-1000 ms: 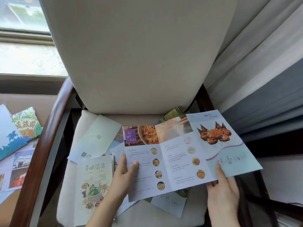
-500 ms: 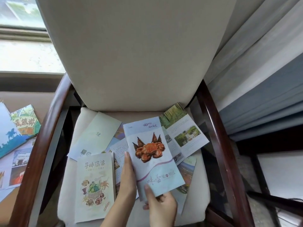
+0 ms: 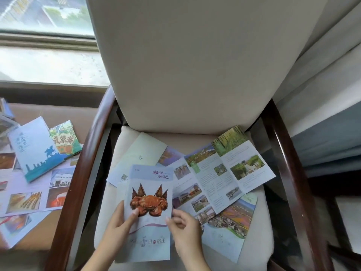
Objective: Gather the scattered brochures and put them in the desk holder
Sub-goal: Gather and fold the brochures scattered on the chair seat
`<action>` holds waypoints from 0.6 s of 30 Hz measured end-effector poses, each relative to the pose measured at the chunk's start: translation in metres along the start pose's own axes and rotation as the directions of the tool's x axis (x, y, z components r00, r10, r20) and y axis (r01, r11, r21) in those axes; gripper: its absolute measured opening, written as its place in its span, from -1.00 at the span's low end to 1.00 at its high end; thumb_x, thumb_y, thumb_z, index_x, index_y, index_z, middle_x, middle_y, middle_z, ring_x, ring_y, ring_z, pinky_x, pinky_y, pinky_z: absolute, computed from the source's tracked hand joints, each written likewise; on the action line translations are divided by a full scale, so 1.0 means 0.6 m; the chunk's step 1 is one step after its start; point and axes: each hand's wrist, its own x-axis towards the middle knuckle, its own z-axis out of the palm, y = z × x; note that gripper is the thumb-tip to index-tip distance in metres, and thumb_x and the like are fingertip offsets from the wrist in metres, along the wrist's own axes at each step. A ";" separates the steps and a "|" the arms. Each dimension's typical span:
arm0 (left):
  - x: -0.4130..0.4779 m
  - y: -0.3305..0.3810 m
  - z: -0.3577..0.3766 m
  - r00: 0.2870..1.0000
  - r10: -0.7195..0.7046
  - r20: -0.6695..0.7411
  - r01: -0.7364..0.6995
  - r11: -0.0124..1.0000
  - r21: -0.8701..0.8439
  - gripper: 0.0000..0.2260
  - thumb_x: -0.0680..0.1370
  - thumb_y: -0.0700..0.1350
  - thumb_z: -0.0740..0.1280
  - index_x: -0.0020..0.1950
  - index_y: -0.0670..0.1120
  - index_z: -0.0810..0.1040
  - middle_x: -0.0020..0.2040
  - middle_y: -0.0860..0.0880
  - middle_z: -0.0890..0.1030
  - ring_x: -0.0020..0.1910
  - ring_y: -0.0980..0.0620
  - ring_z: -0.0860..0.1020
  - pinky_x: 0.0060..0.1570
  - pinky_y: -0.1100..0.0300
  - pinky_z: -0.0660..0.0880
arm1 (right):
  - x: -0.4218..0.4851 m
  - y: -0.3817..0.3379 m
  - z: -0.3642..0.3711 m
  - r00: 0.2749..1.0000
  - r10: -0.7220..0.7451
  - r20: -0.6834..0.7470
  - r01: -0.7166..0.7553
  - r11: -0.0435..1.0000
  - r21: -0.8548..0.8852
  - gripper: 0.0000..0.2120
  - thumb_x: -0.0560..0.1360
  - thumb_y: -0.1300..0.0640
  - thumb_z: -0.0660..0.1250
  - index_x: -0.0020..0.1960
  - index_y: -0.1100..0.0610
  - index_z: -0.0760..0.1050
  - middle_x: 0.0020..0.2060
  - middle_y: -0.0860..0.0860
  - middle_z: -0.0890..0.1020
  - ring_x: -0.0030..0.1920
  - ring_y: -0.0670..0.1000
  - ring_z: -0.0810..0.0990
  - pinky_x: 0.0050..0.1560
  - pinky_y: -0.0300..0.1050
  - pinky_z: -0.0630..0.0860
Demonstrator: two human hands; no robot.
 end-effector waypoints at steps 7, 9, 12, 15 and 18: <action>0.005 -0.107 -0.023 0.873 -0.029 -0.487 0.214 0.920 0.329 -0.70 0.47 -0.18 0.44 0.16 -0.18 0.49 0.04 -0.13 0.50 -0.03 -0.05 0.48 0.00 0.00 0.46 | 0.044 0.069 0.109 0.999 0.022 -0.043 -0.034 0.949 -0.313 -0.76 0.32 0.07 0.48 -0.29 -0.06 0.40 -0.34 -0.08 0.57 -0.29 -0.14 0.54 -0.24 -0.31 0.45; 0.011 -0.124 -0.015 0.836 -0.001 -0.549 0.245 0.895 0.372 -0.64 0.42 -0.19 0.48 0.17 -0.21 0.50 -0.01 -0.10 0.46 -0.07 -0.05 0.46 0.03 -0.05 0.47 | 0.055 0.084 0.123 0.998 0.000 -0.064 -0.024 0.931 -0.365 -0.73 0.33 0.07 0.48 -0.31 -0.05 0.37 -0.35 -0.09 0.54 -0.32 -0.15 0.51 -0.29 -0.35 0.40; 0.022 -0.139 -0.009 0.833 0.095 -0.544 0.204 0.862 0.464 -0.56 0.37 -0.13 0.54 0.19 -0.16 0.52 -0.01 -0.09 0.48 -0.03 -0.12 0.51 0.12 -0.20 0.46 | 0.074 0.101 0.124 0.993 -0.037 -0.113 -0.017 0.895 -0.446 -0.75 0.35 0.03 0.47 -0.30 -0.01 0.38 -0.35 -0.11 0.50 -0.34 -0.18 0.46 -0.39 -0.40 0.30; 0.026 -0.142 -0.007 0.835 0.111 -0.538 0.181 0.869 0.460 -0.53 0.35 -0.12 0.55 0.21 -0.13 0.51 0.02 -0.09 0.50 0.04 -0.14 0.52 0.15 -0.19 0.45 | 0.080 0.103 0.116 0.993 -0.060 -0.102 0.002 0.873 -0.488 -0.75 0.35 -0.01 0.47 -0.29 0.01 0.40 -0.30 -0.12 0.53 -0.29 -0.12 0.50 -0.43 -0.35 0.25; 0.022 -0.132 -0.007 0.844 0.101 -0.526 0.186 0.866 0.464 -0.51 0.37 -0.10 0.54 0.24 -0.14 0.49 0.04 -0.09 0.49 0.08 -0.17 0.52 0.18 -0.18 0.44 | 0.073 0.086 0.093 0.989 -0.082 -0.120 0.027 0.914 -0.404 -0.80 0.37 -0.02 0.46 -0.28 0.01 0.45 -0.32 -0.09 0.57 -0.27 -0.07 0.55 -0.36 -0.23 0.38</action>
